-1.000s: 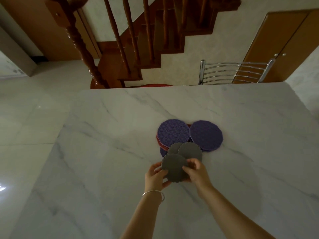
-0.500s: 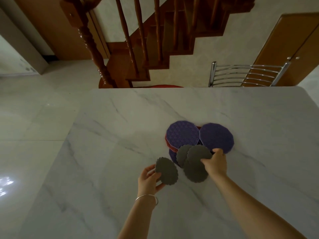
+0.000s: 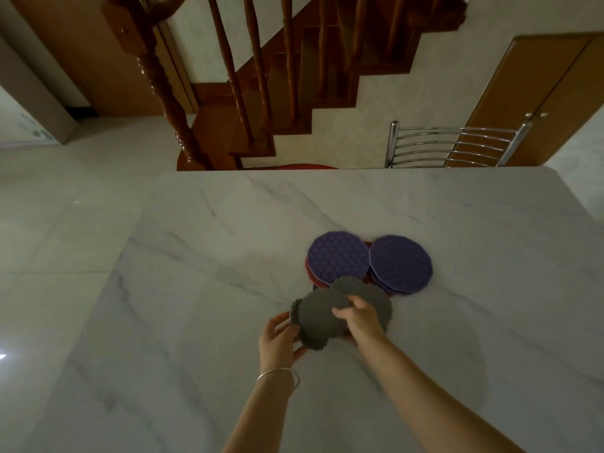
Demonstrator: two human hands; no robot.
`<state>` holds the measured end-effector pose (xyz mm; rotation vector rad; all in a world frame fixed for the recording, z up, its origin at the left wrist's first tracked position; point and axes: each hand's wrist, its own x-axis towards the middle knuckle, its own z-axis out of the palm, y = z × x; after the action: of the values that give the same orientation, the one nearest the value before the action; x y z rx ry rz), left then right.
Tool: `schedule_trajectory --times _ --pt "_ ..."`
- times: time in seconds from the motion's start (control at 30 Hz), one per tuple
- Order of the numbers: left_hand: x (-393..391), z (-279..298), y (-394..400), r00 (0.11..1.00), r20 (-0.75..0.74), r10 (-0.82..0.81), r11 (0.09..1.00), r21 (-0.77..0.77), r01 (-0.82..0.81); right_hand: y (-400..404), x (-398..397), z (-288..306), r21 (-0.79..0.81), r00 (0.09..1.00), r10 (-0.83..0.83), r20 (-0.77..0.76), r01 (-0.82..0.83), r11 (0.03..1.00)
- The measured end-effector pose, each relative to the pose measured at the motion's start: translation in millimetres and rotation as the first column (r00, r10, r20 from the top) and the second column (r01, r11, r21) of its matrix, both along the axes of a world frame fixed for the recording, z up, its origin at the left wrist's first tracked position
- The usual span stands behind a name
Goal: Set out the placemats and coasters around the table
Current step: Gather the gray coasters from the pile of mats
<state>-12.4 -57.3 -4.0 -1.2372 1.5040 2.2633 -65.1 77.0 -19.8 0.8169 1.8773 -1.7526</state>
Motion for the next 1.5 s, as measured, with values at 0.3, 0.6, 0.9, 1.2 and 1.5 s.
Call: schedule_trajectory --times 0.3,0.6,0.9,1.2,1.5 --pt "2.8 -1.4 3.9 0.999 0.002 -0.054 0.997 -0.062 0.054 -8.5 18.3 -14.4 0.317 0.958 0.273 -0.085 -0.234 0.919" --pt "8.3 -9.0 3.2 0.998 0.055 -0.008 0.999 -0.048 0.011 48.4 10.3 -19.6 0.742 0.989 0.144 -0.027 -0.077 0.666" --pt "10.4 -12.1 2.7 0.998 0.066 0.011 0.999 -0.035 -0.009 46.4 6.0 -19.8 0.805 0.970 0.243 0.021 -0.160 0.571" --pt "9.3 -13.9 2.1 0.997 0.079 -0.003 1.000 -0.023 0.004 38.8 7.7 0.4 0.454 0.972 0.068 -0.227 0.044 0.890" --pt "6.6 -8.5 3.2 0.996 0.085 -0.001 1.000 -0.006 0.002 -8.6 10.0 5.3 0.082 1.000 -0.003 0.013 0.002 0.997"
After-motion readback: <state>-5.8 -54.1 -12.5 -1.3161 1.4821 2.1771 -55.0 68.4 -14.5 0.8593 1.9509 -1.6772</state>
